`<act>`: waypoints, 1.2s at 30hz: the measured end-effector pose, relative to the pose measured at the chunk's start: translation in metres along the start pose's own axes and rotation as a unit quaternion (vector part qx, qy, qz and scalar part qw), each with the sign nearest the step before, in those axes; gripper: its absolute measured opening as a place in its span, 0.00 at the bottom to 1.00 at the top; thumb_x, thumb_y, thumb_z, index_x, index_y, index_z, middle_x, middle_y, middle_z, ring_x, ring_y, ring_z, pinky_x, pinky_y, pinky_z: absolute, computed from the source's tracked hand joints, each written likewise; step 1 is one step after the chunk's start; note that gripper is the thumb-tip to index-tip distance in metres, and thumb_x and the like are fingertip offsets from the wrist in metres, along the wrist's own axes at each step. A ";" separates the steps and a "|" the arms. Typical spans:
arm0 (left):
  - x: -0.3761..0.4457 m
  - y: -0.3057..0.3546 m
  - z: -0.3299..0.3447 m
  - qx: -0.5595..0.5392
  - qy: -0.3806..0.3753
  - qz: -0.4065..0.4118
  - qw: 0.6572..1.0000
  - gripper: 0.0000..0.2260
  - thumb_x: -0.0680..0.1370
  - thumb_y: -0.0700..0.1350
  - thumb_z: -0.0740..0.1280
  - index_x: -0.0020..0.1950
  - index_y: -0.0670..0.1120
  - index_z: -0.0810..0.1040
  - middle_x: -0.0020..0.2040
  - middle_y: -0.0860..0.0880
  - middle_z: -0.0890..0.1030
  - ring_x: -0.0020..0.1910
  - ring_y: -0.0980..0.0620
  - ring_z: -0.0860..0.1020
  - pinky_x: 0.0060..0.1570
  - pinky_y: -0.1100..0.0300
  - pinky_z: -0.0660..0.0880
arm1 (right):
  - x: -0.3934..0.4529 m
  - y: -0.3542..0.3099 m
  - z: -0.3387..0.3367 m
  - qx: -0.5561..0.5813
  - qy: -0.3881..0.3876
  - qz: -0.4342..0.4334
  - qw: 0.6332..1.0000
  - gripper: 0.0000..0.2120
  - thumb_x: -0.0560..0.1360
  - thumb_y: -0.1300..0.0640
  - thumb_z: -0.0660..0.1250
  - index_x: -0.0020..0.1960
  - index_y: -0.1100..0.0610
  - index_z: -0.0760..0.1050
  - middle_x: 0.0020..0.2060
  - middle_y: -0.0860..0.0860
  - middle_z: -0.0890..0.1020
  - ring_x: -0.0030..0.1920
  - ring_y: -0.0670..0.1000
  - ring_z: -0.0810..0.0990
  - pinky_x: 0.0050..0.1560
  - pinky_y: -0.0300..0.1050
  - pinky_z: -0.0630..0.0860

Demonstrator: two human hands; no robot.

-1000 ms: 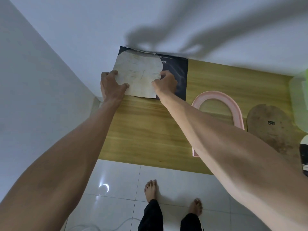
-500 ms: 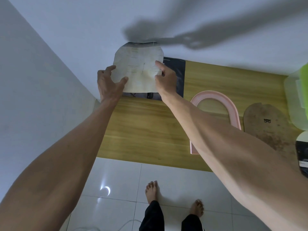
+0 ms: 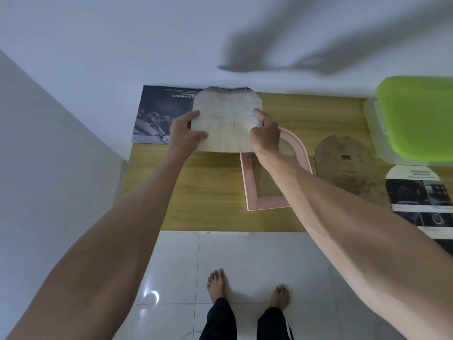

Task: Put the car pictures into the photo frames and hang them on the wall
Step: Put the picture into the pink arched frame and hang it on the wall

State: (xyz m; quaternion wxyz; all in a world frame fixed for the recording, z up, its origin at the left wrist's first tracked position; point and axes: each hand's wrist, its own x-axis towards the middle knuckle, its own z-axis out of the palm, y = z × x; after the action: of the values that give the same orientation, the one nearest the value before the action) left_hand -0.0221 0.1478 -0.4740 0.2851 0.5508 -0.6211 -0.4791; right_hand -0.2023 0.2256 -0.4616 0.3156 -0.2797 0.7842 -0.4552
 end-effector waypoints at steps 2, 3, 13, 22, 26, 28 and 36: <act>-0.012 0.005 0.026 0.002 -0.016 0.000 1.000 0.33 0.70 0.34 0.76 0.74 0.39 0.71 0.67 0.43 0.76 0.63 0.47 0.76 0.60 0.58 0.77 | -0.003 0.016 -0.026 -0.003 0.023 0.013 1.000 0.34 0.73 0.76 0.53 0.76 0.58 0.69 0.73 0.53 0.73 0.75 0.51 0.68 0.70 0.35 0.62; -0.020 0.008 0.039 0.007 -0.022 0.002 1.000 0.34 0.70 0.34 0.76 0.74 0.39 0.70 0.67 0.44 0.75 0.62 0.48 0.76 0.59 0.58 0.76 | -0.004 0.024 -0.039 -0.007 0.033 0.017 0.999 0.33 0.73 0.76 0.53 0.75 0.58 0.69 0.73 0.53 0.73 0.75 0.51 0.68 0.69 0.35 0.63; -0.090 -0.001 0.124 0.083 -0.033 -0.022 0.996 0.36 0.67 0.40 0.80 0.73 0.42 0.72 0.63 0.43 0.78 0.57 0.44 0.78 0.58 0.47 0.79 | -0.021 0.089 -0.131 -0.078 0.036 0.037 0.996 0.32 0.71 0.73 0.56 0.72 0.55 0.74 0.69 0.52 0.77 0.67 0.50 0.77 0.54 0.37 0.76; -0.117 -0.006 0.139 0.201 -0.005 0.005 0.980 0.36 0.65 0.48 0.82 0.69 0.41 0.74 0.63 0.42 0.77 0.60 0.42 0.76 0.59 0.47 0.76 | -0.022 0.110 -0.138 -0.208 -0.004 0.002 0.978 0.33 0.71 0.72 0.58 0.74 0.53 0.73 0.69 0.54 0.75 0.63 0.55 0.77 0.65 0.48 0.75; -0.123 -0.004 0.140 0.226 0.000 0.003 0.974 0.36 0.67 0.49 0.81 0.70 0.41 0.72 0.62 0.42 0.73 0.60 0.42 0.73 0.57 0.52 0.74 | -0.022 0.110 -0.135 -0.269 -0.025 -0.009 0.963 0.32 0.72 0.72 0.60 0.74 0.53 0.72 0.68 0.56 0.73 0.66 0.57 0.75 0.54 0.44 0.76; -0.124 -0.004 0.141 0.228 0.003 -0.003 0.974 0.35 0.68 0.49 0.81 0.71 0.41 0.72 0.63 0.42 0.72 0.60 0.43 0.73 0.57 0.54 0.74 | -0.023 0.108 -0.134 -0.297 -0.035 -0.012 0.954 0.31 0.73 0.70 0.61 0.74 0.54 0.71 0.69 0.57 0.71 0.67 0.58 0.72 0.56 0.50 0.78; -0.130 -0.004 0.149 0.215 0.002 0.002 0.977 0.35 0.68 0.49 0.80 0.71 0.41 0.72 0.64 0.42 0.70 0.61 0.43 0.72 0.59 0.53 0.76 | -0.032 0.109 -0.133 -0.363 -0.001 -0.018 0.932 0.24 0.71 0.66 0.66 0.67 0.55 0.76 0.64 0.56 0.70 0.62 0.58 0.69 0.56 0.54 0.77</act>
State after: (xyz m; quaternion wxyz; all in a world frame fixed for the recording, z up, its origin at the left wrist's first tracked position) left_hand -0.1224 0.3142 -0.5118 0.1626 0.5990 -0.7103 -0.3321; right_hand -0.2978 0.3666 -0.4997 0.1855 -0.3895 0.8904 -0.1450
